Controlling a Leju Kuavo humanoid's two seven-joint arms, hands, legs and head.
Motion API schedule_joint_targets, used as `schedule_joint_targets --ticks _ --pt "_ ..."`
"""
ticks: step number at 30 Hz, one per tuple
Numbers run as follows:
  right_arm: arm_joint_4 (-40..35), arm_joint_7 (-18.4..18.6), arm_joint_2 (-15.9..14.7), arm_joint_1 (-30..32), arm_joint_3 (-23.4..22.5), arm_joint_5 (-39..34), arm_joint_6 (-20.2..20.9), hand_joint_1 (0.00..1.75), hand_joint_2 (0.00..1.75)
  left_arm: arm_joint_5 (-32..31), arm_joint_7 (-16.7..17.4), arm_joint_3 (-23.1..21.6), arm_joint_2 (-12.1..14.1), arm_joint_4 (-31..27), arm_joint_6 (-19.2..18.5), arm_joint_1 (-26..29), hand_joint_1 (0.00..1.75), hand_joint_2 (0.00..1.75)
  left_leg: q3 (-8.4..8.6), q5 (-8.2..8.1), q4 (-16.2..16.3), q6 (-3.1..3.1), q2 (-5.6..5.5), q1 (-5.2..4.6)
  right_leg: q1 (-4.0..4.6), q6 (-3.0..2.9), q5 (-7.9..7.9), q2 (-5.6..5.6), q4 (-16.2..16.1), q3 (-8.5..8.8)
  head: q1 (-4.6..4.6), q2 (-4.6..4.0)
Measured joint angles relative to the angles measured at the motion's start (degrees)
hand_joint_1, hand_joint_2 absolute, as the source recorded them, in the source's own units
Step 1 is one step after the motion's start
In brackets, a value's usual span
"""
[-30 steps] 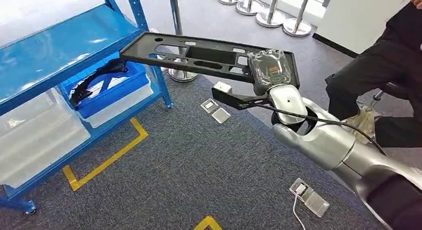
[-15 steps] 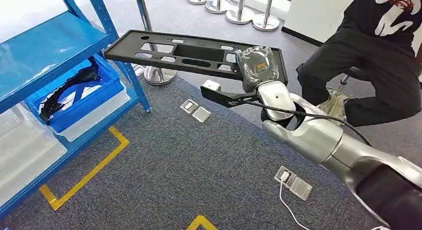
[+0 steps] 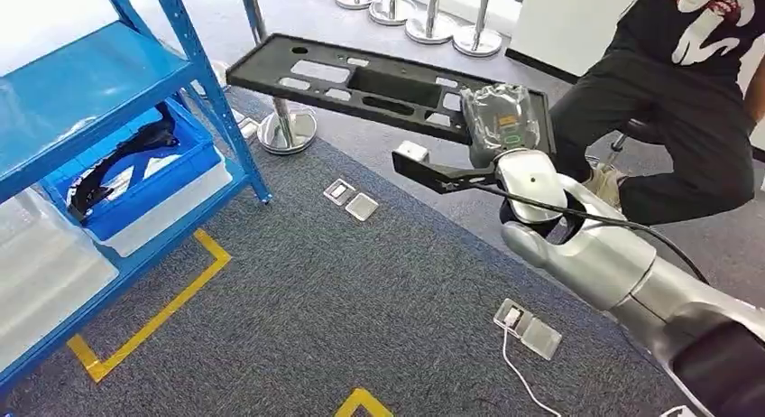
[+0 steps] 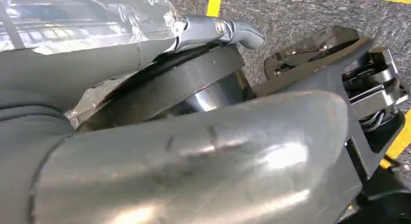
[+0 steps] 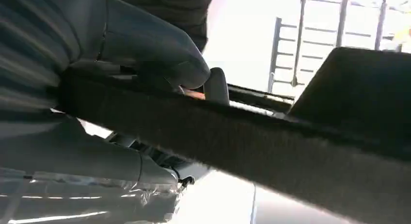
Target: Take the parts from the cabinet and place them on the table.
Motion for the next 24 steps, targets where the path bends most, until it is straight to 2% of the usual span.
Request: schedule_joint_targets --ticks 1,3,4,5,6,8,9,10,11,12,13,14,15,16,18,19,20,21,22,23,24 --pt "0.0 -0.1 0.0 0.0 0.0 -0.1 0.2 1.75 1.75 0.2 -0.1 0.0 0.0 0.0 -0.1 0.0 0.00 0.00 0.11 -0.02 0.0 -0.15 0.23 0.07 0.12 -0.29 -0.09 0.19 0.1 -0.07 -0.52 0.02" --pt "0.0 -0.1 0.0 -0.1 0.0 -0.2 0.4 1.75 1.75 0.3 -0.1 0.0 0.2 0.0 -0.1 -0.1 0.00 0.00 0.14 -0.34 0.3 -0.84 0.58 0.13 0.06 -1.23 0.26 0.89 -0.3 -0.16 -0.54 0.02" --pt "-0.1 -0.2 0.0 -0.1 0.0 -0.2 0.4 1.75 1.75 0.3 -0.2 0.0 0.2 0.0 -0.2 -0.1 0.00 0.00 0.00 -1.46 1.5 -1.26 -0.67 0.40 -0.03 -1.54 0.38 1.11 -0.3 -0.17 -0.70 0.00" --pt "-0.1 -0.2 0.1 -0.2 0.0 -0.2 0.4 1.75 1.75 0.3 -0.3 0.0 0.2 0.0 -0.4 -0.1 0.00 0.00 -1.10 -3.48 4.1 -1.45 -1.68 0.38 -0.03 -1.87 0.43 1.37 -0.3 -0.27 -1.18 0.02" --pt "-0.2 -0.3 0.2 -0.2 0.0 -0.2 0.4 1.75 1.75 0.3 -0.3 0.0 0.2 0.0 -0.4 -0.2 0.00 0.00 -2.97 -6.06 8.6 -1.63 -2.11 0.38 0.06 -2.01 0.48 1.71 -0.3 -0.32 -1.70 0.02" --pt "-0.2 -0.4 0.3 -0.2 0.0 -0.3 0.4 1.75 1.75 0.3 -0.5 0.0 0.2 0.0 -0.4 -0.3 0.00 0.00 -6.68 -9.42 17.2 -1.68 -2.27 0.31 0.36 -2.17 0.53 2.43 -0.3 -0.42 -2.38 0.00" --pt "-0.2 -0.5 0.3 -0.2 0.0 -0.4 0.4 1.75 1.75 0.4 -0.5 0.0 0.2 0.0 -0.4 -0.4 0.00 0.00 -7.25 -9.15 18.6 -1.56 -2.31 0.27 0.49 -2.20 0.55 2.88 -0.3 -0.41 -2.60 0.02" --pt "-0.2 -0.7 0.4 -0.2 0.0 -0.5 0.4 1.75 1.75 0.4 -0.5 0.0 0.2 0.0 -0.5 -0.4 0.00 0.00 -6.52 -7.72 17.0 -1.23 -2.34 0.20 0.60 -2.22 0.57 3.33 -0.3 -0.39 -2.73 0.02" --pt "-0.2 -1.0 0.4 -0.2 0.0 -0.6 0.3 1.75 1.75 0.5 -0.9 0.0 0.2 0.0 -0.8 -0.4 0.00 0.00 -4.75 -5.24 13.2 -0.76 -2.48 0.17 0.73 -2.25 0.60 3.84 -0.3 -0.33 -2.99 0.02" --pt "-0.2 -1.1 0.5 -0.3 0.0 -0.8 0.2 1.75 1.75 0.5 -1.2 0.0 0.2 0.0 -1.3 -0.4 0.00 0.00 -2.39 -2.43 7.9 -0.20 -2.98 0.08 0.86 -2.23 0.63 4.32 -0.3 -0.23 -3.17 0.00" --pt "-0.2 -1.2 0.8 -0.4 0.0 -1.0 0.1 1.75 1.75 0.6 -1.5 0.0 0.2 0.0 -1.6 -0.1 0.00 0.00 -0.52 -0.18 3.2 0.48 -4.56 -0.17 0.79 -2.23 0.67 4.65 -0.3 -0.26 -3.28 0.00" --pt "-0.1 -1.4 0.9 -0.5 0.0 -1.0 0.0 1.75 1.75 0.6 -1.7 0.0 0.3 0.1 -1.8 0.0 0.00 0.00 -0.02 -0.61 1.9 1.01 -5.93 0.01 1.00 -2.05 0.79 4.92 -0.3 -0.49 -3.08 0.00" --pt "-0.1 -1.7 1.2 -0.7 0.1 -1.2 -0.2 1.75 1.75 0.7 -1.6 0.0 0.3 0.1 -2.0 -0.1 0.00 0.00 0.18 -0.44 0.7 0.97 -5.47 -0.12 0.69 -1.76 0.98 5.38 -0.2 -0.80 -2.84 0.00" --pt "0.0 -1.8 1.2 -0.7 0.1 -1.4 -0.4 1.75 1.75 0.9 -1.6 0.0 0.3 0.1 -2.1 -0.1 0.00 0.00 0.06 -0.67 0.5 1.00 -5.04 -0.28 0.35 -1.34 1.24 5.51 -0.3 -1.10 -3.15 0.00" --pt "0.0 -1.8 1.3 -0.8 0.1 -1.5 -0.6 1.75 1.75 1.1 -1.5 0.0 0.3 0.1 -2.1 -0.2 0.00 0.00 0.26 -0.05 -0.6 1.34 -4.49 -0.17 0.33 -0.51 1.75 6.11 -0.8 -1.06 -3.39 0.02" --pt "0.1 -1.7 1.3 -0.9 0.1 -1.5 -0.8 1.75 1.75 1.1 -1.4 0.0 0.3 0.1 -2.1 -0.1 0.00 0.00 0.66 0.53 -1.5 1.25 -3.86 0.28 0.45 -0.40 1.11 4.98 -0.2 -1.29 -3.32 0.02" --pt "0.2 -1.7 1.3 -1.4 0.1 -1.6 -1.0 1.75 1.75 1.1 -1.4 0.0 0.3 0.0 -2.1 -0.1 0.00 0.00 0.70 0.84 -2.0 1.57 -3.75 0.27 0.76 -0.12 -0.26 3.46 1.4 -2.12 -2.55 0.02" --pt "0.2 -1.6 1.5 -1.9 0.1 -1.6 -1.5 1.75 1.75 1.1 -1.3 0.0 0.3 0.0 -2.1 -0.1 0.00 0.00 0.51 0.93 -2.0 1.67 -3.24 0.26 0.68 0.07 -2.56 2.64 5.2 -3.94 -2.08 0.02" --pt "0.2 -1.3 1.5 -2.2 0.1 -1.8 -2.1 1.75 1.75 1.1 -1.4 0.0 0.3 0.0 -2.2 0.0 0.00 0.00 0.45 0.93 -1.9 1.68 -2.87 0.26 0.52 0.30 -4.66 2.23 9.9 -5.94 -1.82 0.02" --pt "0.2 -1.0 1.5 -2.4 0.1 -2.0 -2.5 1.75 1.75 1.1 -1.4 0.0 0.3 0.1 -2.2 0.1 0.00 0.00 0.45 0.92 -1.9 1.69 -2.48 0.26 0.38 0.51 -6.11 2.10 14.1 -7.74 -1.55 0.02" --pt "0.2 -0.7 1.5 -2.6 0.1 -2.1 -2.7 1.75 1.75 1.2 -1.4 0.0 0.3 0.1 -2.2 0.1 0.00 0.00 0.45 0.88 -1.8 1.67 -2.10 0.27 0.23 0.67 -6.37 1.99 16.4 -8.77 -1.20 0.00"
